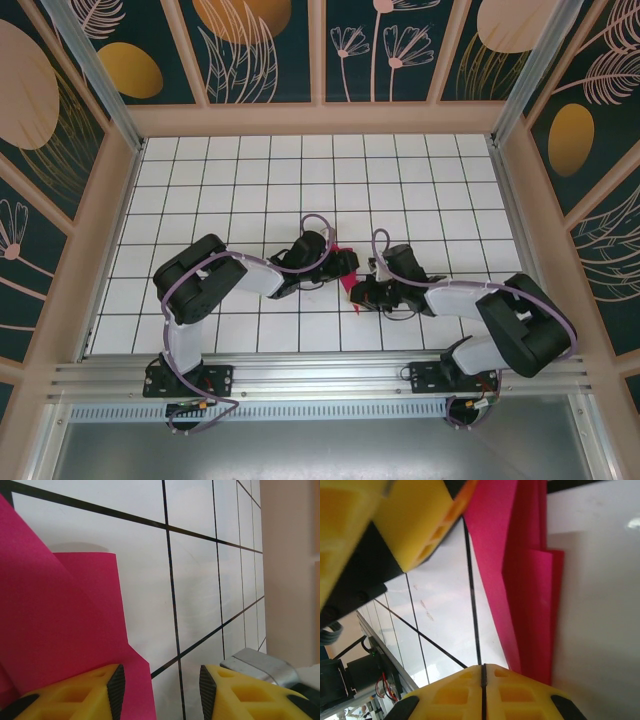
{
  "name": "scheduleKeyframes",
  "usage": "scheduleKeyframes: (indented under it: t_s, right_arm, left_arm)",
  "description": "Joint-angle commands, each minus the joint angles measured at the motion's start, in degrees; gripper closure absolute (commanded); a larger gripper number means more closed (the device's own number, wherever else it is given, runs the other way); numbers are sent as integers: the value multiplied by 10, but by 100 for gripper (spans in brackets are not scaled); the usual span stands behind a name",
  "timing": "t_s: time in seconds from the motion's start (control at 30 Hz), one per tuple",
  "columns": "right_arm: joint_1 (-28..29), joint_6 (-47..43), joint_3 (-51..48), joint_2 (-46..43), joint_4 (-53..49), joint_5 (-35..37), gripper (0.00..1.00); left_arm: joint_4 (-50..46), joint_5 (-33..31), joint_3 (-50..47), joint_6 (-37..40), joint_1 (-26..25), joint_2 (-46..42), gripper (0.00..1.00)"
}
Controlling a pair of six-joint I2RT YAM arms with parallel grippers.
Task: Fold a paper plane with a square sheet of paper (pick it up from the middle)
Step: Fold the wing for the fifth time at the center of the table.
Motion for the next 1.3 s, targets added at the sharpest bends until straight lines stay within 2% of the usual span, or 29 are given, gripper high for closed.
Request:
scheduleKeyframes:
  t_s: [0.0, 0.57, 0.8, 1.03, 1.27]
  right_arm:
    - [-1, -5, -21, -3, -6, -20, 89]
    - [-10, 16, -81, -13, -14, -18, 89]
    - [-15, 17, -93, -58, -42, -16, 90]
    - [-16, -7, -21, -132, -55, -9, 88]
    - [-15, -18, 49, -40, -22, -6, 89]
  left_arm:
    - [-46, -7, 3, 9, 0, 26, 53]
    - [-58, -11, 3, 7, 0, 32, 53]
    - [-58, -9, 2, 7, 0, 35, 54]
    - [-59, -4, 6, 10, 1, 36, 53]
    - [-63, -3, 11, 11, 0, 35, 53]
